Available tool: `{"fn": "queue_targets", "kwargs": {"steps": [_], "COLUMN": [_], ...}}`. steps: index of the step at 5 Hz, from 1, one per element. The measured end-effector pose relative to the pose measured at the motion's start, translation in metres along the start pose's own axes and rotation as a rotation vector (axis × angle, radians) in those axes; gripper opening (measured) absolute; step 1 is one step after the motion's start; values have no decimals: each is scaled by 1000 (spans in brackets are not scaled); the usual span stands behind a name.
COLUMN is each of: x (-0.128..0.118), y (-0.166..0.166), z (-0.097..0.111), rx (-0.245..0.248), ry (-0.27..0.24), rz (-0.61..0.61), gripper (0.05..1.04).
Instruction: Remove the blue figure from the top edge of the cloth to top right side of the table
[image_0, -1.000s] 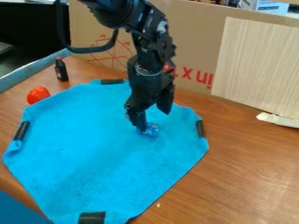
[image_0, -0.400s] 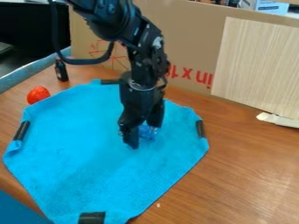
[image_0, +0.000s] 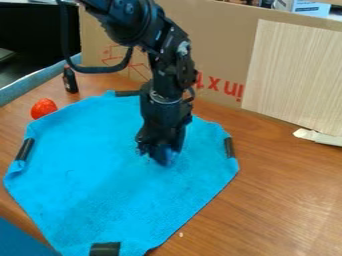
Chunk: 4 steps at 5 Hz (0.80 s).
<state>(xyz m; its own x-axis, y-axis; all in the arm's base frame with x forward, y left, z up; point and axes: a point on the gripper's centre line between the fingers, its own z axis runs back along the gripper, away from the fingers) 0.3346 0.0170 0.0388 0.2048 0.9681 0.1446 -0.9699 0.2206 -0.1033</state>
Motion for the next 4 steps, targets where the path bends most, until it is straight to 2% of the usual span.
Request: {"fn": "queue_targets", "kwargs": {"steps": [1,2,3,4], "x": [-1,-6,-33,-55], "y": [-8,-20,-41,-63], "z": [10,25,41,32], "rx": [-17,-58,-120,-128], "ry": [20,40,64,85], "rz": [-11,-39,-161,-238], "gripper": [374,374,374,373]}}
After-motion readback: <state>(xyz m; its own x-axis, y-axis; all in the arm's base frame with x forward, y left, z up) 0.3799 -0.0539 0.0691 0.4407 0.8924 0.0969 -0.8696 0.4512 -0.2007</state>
